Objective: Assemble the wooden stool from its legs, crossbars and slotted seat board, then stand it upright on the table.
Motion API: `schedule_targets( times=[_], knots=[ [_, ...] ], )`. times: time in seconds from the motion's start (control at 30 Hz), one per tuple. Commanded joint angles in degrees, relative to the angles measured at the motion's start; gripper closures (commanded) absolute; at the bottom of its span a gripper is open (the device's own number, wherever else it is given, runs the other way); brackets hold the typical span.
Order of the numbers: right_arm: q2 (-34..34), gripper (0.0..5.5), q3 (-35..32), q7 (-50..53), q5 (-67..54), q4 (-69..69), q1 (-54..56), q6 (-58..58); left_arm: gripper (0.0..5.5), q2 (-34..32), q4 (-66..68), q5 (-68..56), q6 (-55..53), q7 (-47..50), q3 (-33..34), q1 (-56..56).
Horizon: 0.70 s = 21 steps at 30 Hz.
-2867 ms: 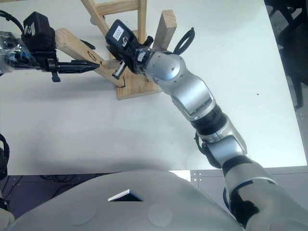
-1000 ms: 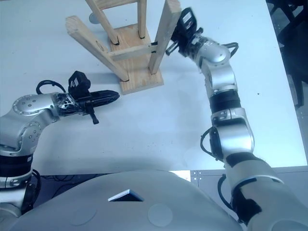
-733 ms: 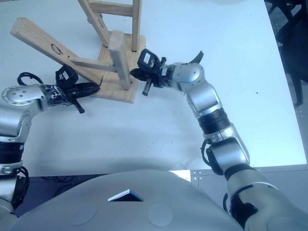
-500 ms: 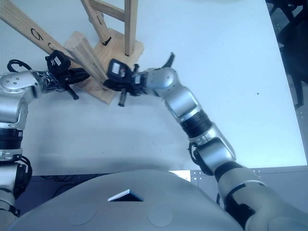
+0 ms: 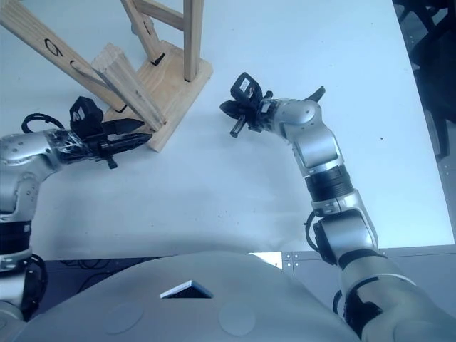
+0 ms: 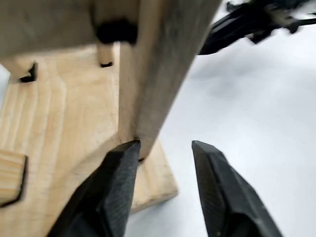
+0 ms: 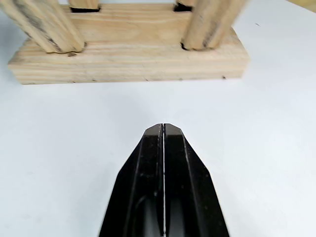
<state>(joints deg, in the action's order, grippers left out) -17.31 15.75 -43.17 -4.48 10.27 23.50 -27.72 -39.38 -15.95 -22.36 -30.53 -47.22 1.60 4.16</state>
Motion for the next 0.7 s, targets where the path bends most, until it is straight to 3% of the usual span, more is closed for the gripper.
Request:
schedule_targets(
  times=[0.03, 0.13, 0.43, 0.53, 0.7],
  knots=[
    [-1.24, 5.50, -1.31, 0.42, -0.29, -0.38, 0.35, -0.67, 2.96, 1.91, -3.59, 4.58, 0.77, 6.03, -1.62, 2.60],
    [-1.25, 5.50, -1.15, 0.33, -0.34, -0.05, 0.61, -0.74, 2.52, 2.93, -3.73, 5.14, 0.89, 7.49, -1.76, 2.63],
    [-0.97, 5.50, -0.77, 0.13, 0.11, 1.33, 1.34, -0.22, 2.52, 11.15, 5.01, 10.39, 10.74, 14.10, -4.24, -2.51],
    [-1.12, 5.50, -1.15, 0.35, 0.08, 1.63, 1.54, -0.15, 2.92, 14.07, 9.56, 10.07, 16.47, 14.21, -3.63, -3.73],
    [-2.72, 5.50, -2.82, -0.34, -0.28, 2.85, 2.48, 0.26, 3.77, 11.48, 11.01, 5.37, 18.27, 6.78, -0.83, -2.22]
  ],
)
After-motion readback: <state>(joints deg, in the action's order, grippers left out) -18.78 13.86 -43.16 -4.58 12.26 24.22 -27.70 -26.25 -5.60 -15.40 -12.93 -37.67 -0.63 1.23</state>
